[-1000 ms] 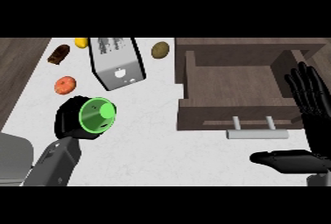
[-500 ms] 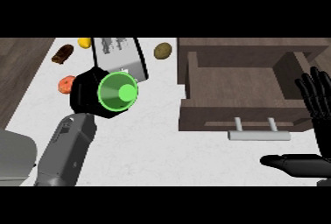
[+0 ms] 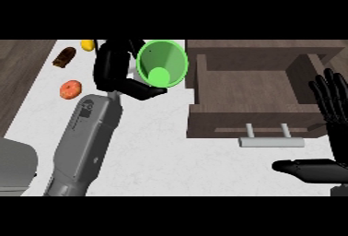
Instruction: Pick up the cup, place it into the drawer and close the drawer
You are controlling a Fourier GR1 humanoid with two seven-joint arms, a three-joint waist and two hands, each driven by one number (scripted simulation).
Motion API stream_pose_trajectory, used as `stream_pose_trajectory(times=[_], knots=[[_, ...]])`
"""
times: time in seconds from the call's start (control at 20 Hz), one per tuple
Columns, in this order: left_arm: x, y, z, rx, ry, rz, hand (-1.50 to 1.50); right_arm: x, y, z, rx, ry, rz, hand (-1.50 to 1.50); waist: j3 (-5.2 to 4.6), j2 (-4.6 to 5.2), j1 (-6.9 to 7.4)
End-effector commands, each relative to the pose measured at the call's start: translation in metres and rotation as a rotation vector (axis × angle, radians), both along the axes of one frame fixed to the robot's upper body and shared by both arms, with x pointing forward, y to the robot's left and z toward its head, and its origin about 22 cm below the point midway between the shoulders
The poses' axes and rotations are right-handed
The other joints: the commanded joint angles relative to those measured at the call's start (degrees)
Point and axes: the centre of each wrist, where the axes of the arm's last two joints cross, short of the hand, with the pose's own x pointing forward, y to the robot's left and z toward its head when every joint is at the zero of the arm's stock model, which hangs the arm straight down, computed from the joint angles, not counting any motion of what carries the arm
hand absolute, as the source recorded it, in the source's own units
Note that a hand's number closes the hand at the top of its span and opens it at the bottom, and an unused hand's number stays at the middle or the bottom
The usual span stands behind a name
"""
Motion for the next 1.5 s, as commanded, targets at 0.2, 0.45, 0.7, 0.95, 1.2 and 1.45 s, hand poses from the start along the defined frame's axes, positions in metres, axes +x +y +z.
stream_pose_trajectory(times=[0.2,0.45,0.7,0.95,1.2,1.45], knots=[[0.016,-0.061,0.05,0.093,0.027,-0.003,1.5,0.006,0.005,0.009,-0.005,-0.008,0.021,-1.5,-0.05,0.38,-0.96],[0.02,-0.101,0.09,0.104,0.073,0.029,1.5,-0.005,-0.003,-0.006,-0.003,0.002,0.036,-1.5,-0.01,0.39,-1.82],[0.031,-0.103,0.087,0.102,0.154,0.003,1.5,0.006,-0.009,0.011,-0.008,0.001,0.014,-1.5,-0.04,0.41,-1.01],[0.032,-0.123,0.066,0.153,0.176,0.049,1.5,0.005,0.007,0.011,-0.004,-0.013,0.036,-1.5,-0.02,0.67,-2.61],[0.034,-0.132,0.067,0.179,0.206,0.024,1.5,0.009,-0.011,0.007,0.023,-0.008,0.045,-1.5,0.01,0.86,-3.26],[0.025,-0.134,0.036,0.26,0.257,0.076,1.5,0.007,-0.013,0.008,-0.002,-0.007,0.048,-1.5,0.02,0.83,-3.72]])
